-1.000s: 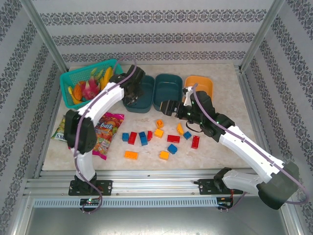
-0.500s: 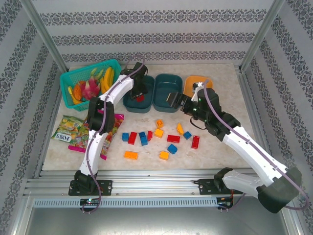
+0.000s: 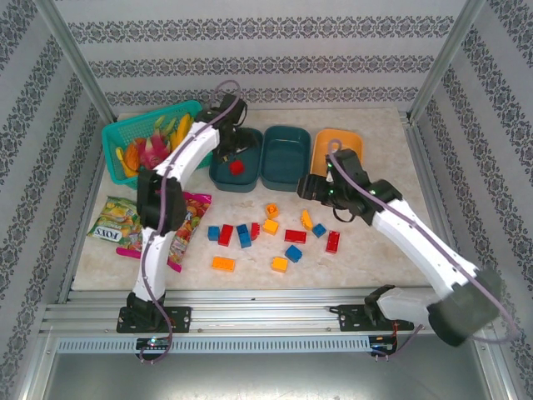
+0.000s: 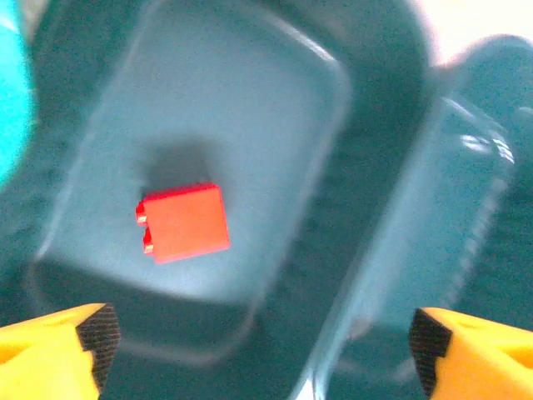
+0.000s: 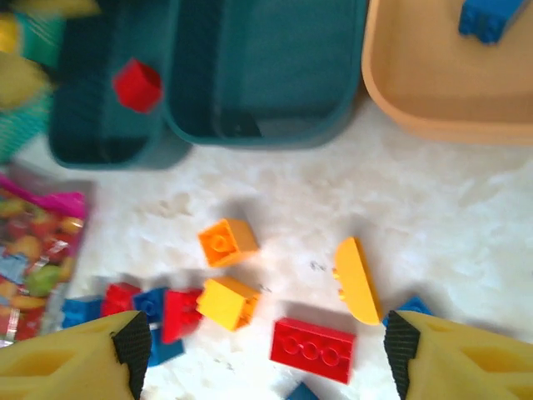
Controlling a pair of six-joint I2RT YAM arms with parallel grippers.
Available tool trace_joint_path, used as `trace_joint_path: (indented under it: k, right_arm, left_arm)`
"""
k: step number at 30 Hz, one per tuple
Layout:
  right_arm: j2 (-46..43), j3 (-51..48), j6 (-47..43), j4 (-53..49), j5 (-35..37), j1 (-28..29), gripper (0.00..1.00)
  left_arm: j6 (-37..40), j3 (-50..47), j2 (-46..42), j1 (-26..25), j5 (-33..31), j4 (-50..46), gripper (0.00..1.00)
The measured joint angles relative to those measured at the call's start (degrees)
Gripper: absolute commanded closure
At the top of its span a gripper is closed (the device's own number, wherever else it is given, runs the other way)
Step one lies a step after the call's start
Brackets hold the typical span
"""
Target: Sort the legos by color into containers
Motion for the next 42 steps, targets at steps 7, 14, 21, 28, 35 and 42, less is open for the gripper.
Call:
trace_joint_path:
  k: [7, 14, 21, 28, 35, 42]
  right_arm:
    - [13.7, 5.1, -9.4, -6.4, -1.3, 0.0, 0.30]
    - [26.7, 9.2, -15.6, -9.5, -1.3, 0.0, 0.36]
    - [33.4, 9.6, -18.3, -10.3, -1.2, 0.0, 0.44]
    - [36.9, 10.1, -19.3, -10.3, -0.8, 0.0, 0.60]
    - [37.8, 11.0, -19.4, -10.1, 0.7, 0.4, 0.76]
    - [32.1, 12.4, -18.0, -11.0, 3.9, 4.0, 0.80]
  left_arm:
    - [6.5, -26.8, -32.4, -5.1, 8.9, 10.4, 0.00]
    - [6.8, -56.5, -52.6, -8.7, 18.2, 16.0, 0.00]
    - [1.2, -70.1, -65.6, -11.1, 18.2, 17.5, 0.00]
    - [-1.1, -70.7, -68.9, -11.1, 17.2, 20.2, 0.00]
    - [-1.1, -70.7, -67.2, -11.1, 17.2, 20.5, 0.00]
    - [-1.9, -67.6, -66.6, -11.1, 14.3, 20.8, 0.00]
